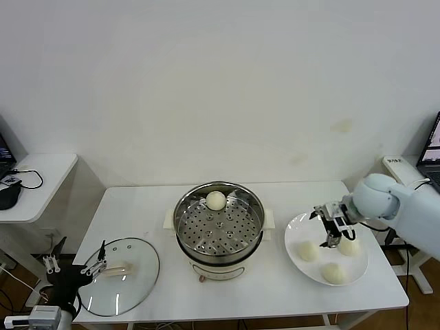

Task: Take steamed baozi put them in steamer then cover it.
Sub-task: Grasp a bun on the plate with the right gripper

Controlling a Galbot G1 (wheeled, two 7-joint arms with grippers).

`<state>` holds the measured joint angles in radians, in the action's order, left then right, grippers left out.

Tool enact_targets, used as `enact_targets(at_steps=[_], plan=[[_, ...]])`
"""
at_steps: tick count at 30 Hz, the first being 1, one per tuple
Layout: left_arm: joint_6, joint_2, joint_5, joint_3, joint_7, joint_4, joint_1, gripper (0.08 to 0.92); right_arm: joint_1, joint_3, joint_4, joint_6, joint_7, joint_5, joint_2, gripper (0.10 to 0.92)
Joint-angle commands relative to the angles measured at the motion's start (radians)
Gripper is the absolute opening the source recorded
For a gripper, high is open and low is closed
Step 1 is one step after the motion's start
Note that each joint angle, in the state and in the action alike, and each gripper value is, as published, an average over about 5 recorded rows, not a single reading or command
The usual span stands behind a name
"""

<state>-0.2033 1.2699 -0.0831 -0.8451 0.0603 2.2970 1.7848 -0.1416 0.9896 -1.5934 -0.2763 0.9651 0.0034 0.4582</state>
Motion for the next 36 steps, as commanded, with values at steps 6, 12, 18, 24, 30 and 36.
enact_targets(at_steps=[6, 12, 18, 24, 30, 36], plan=[[-0.001, 0.007, 0.003, -0.003, -0.001, 0.000, 0.000, 0.823, 0.282, -0.197, 0.181, 0.010, -0.022, -0.131, 0.089, 0.823], [-0.001, 0.009, 0.005, -0.006, -0.001, 0.000, 0.005, 0.823, 0.290, -0.199, 0.211, 0.007, -0.024, -0.132, 0.142, 0.823], [-0.001, 0.011, 0.006, -0.012, -0.002, 0.002, 0.013, 0.823, 0.297, -0.200, 0.225, 0.002, -0.028, -0.132, 0.185, 0.823], [-0.001, 0.014, 0.006, -0.015, -0.001, 0.005, 0.016, 0.823, 0.297, -0.197, 0.230, -0.006, -0.030, -0.136, 0.201, 0.822], [-0.001, 0.017, 0.007, -0.014, -0.001, 0.008, 0.017, 0.823, 0.283, -0.191, 0.225, -0.013, -0.013, -0.137, 0.196, 0.784], [-0.001, 0.018, 0.008, -0.012, -0.001, 0.010, 0.017, 0.823, 0.249, -0.175, 0.222, -0.013, 0.020, -0.118, 0.182, 0.694]])
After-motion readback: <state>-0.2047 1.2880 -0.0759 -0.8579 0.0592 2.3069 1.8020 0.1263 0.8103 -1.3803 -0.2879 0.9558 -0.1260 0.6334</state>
